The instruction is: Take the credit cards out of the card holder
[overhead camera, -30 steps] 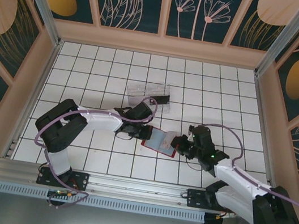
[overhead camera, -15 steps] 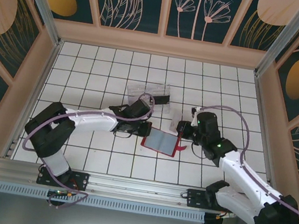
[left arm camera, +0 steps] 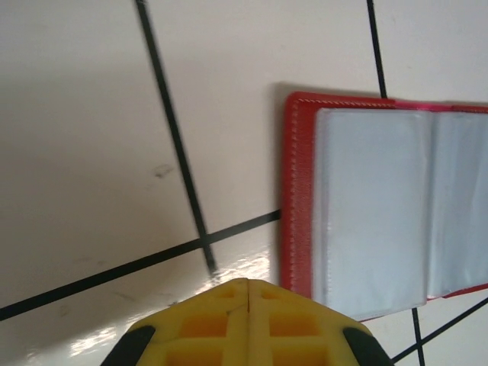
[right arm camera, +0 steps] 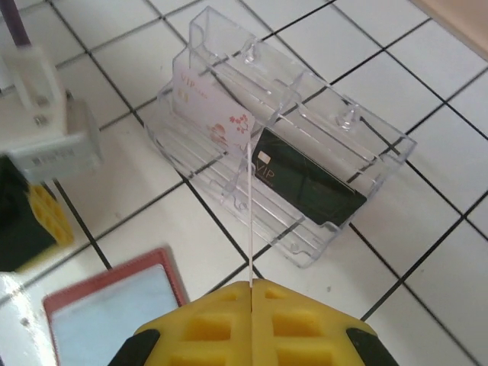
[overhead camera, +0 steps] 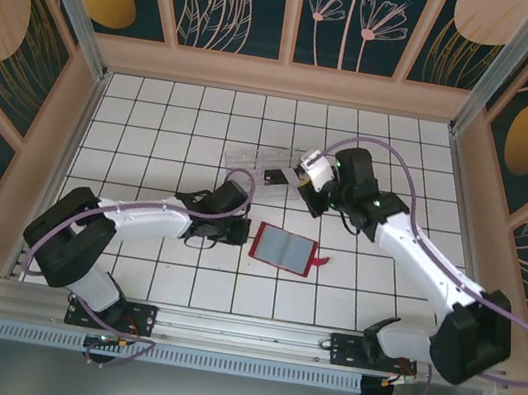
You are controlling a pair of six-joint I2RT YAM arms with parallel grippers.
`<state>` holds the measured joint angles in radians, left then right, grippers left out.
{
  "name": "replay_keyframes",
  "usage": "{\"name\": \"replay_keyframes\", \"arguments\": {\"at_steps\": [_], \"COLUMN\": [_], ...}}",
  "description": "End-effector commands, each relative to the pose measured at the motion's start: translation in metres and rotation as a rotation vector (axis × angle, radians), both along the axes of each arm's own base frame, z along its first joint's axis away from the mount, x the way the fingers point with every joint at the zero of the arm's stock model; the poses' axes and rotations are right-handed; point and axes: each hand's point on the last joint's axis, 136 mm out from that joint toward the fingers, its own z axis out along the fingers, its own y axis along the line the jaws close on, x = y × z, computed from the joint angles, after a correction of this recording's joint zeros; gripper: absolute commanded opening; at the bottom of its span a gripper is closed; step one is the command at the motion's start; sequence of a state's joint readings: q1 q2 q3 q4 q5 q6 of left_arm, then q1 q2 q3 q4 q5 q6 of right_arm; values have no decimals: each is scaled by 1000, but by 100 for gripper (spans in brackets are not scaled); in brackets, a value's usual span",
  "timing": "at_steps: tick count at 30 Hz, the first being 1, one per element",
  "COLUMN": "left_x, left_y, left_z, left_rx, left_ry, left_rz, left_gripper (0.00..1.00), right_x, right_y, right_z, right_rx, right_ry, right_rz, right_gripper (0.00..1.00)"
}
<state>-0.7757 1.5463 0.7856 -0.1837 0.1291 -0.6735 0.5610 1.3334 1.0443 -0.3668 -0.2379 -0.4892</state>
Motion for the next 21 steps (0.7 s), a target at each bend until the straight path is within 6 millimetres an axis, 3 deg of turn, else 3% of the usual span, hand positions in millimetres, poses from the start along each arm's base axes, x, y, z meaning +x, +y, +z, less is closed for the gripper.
{"name": "replay_keyframes", "arguments": {"at_steps": [1, 9, 21], "left_x": [9, 14, 3], "left_y": [14, 60, 82], "left_z": [11, -1, -6], "left_rx": [-16, -54, -75], "left_ry": [-42, 1, 7], "left_rz": [43, 180, 256], "left_gripper": [0, 0, 0], "right_x": [-5, 15, 37], "right_y": [10, 46, 93], "right_z": [-4, -17, -38], "right_rx": [-168, -315, -493], "right_ry": [-55, -60, -79], "right_rz": [219, 414, 628], "right_gripper": [0, 0, 0]}}
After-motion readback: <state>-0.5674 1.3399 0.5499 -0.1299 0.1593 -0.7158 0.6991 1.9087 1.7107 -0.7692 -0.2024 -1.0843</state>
